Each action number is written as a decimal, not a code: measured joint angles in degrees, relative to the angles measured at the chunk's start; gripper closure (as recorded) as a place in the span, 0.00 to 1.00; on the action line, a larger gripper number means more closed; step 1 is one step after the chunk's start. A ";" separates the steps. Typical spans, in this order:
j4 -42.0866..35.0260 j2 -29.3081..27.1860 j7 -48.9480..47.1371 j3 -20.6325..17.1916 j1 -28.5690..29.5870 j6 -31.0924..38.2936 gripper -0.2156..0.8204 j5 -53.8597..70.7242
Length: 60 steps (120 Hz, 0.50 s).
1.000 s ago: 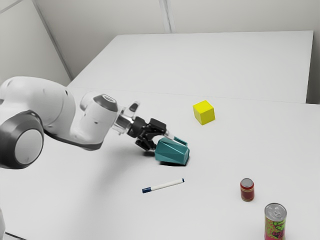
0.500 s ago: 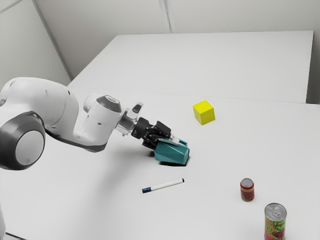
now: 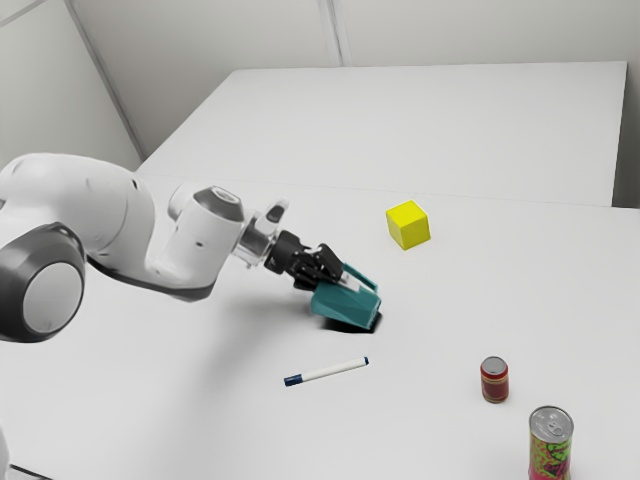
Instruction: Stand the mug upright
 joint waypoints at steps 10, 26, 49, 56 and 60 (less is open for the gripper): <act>-0.02 -1.99 0.17 0.04 -0.02 0.08 0.91 0.61; -1.02 -7.79 -0.06 0.04 0.01 1.32 0.92 5.95; -1.48 -14.89 -3.34 0.05 0.38 4.38 0.94 28.64; -1.49 -15.72 -4.79 0.04 0.55 4.93 0.95 35.61; -1.49 -16.12 -5.67 0.04 0.66 5.11 0.95 39.35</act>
